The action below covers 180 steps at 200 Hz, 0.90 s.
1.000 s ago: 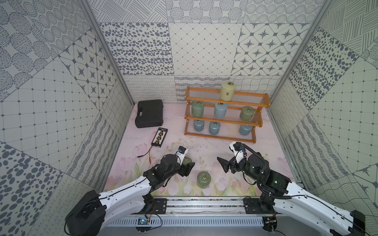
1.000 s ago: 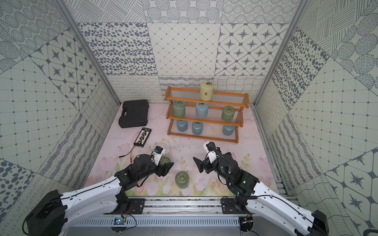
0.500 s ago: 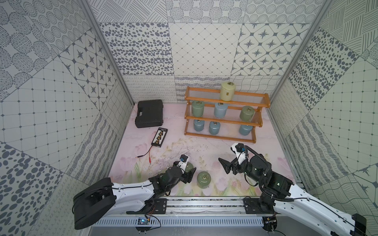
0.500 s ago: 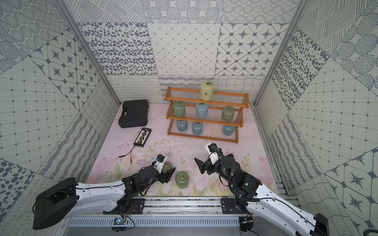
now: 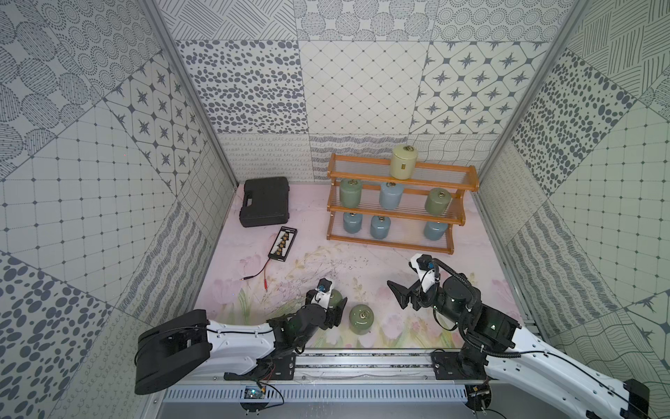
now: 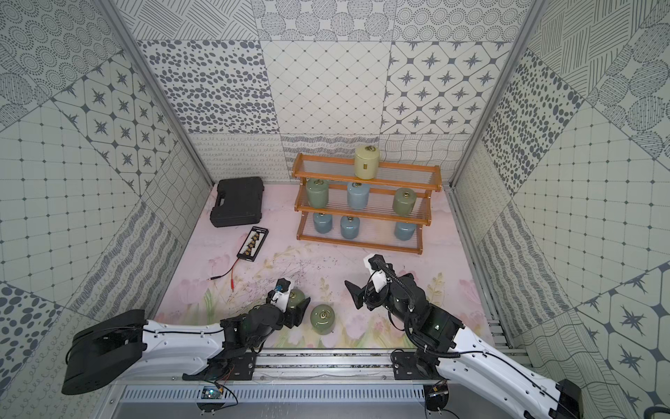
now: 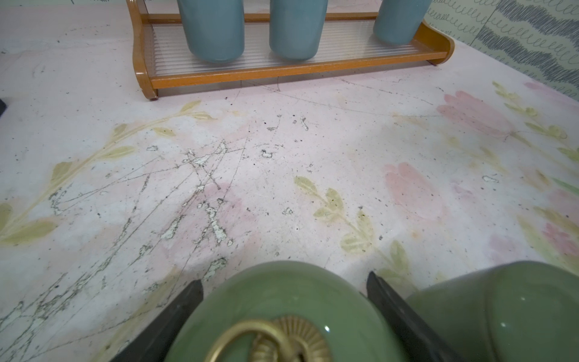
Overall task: Remove the tea canisters from the shelf
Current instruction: Place the tea canister at the center of the board.
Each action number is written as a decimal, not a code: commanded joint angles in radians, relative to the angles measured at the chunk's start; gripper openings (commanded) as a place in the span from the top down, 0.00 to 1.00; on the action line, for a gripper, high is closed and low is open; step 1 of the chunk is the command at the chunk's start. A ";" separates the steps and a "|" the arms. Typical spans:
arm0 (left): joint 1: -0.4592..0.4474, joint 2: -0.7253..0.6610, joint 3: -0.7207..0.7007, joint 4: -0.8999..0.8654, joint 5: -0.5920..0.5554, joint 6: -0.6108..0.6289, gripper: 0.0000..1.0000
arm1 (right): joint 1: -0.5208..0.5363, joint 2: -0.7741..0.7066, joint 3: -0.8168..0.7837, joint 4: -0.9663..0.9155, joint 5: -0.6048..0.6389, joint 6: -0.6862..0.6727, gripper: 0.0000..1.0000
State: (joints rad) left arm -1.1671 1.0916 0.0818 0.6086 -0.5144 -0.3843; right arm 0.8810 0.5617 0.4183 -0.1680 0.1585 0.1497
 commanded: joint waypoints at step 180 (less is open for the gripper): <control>-0.108 -0.052 -0.021 -0.189 -0.169 -0.185 0.26 | -0.003 -0.009 -0.038 0.031 0.004 0.004 0.00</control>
State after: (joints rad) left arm -1.2587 1.0332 0.0597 0.5304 -0.6609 -0.5255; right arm 0.8810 0.5632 0.3935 -0.1684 0.1585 0.1501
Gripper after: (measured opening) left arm 0.818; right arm 0.998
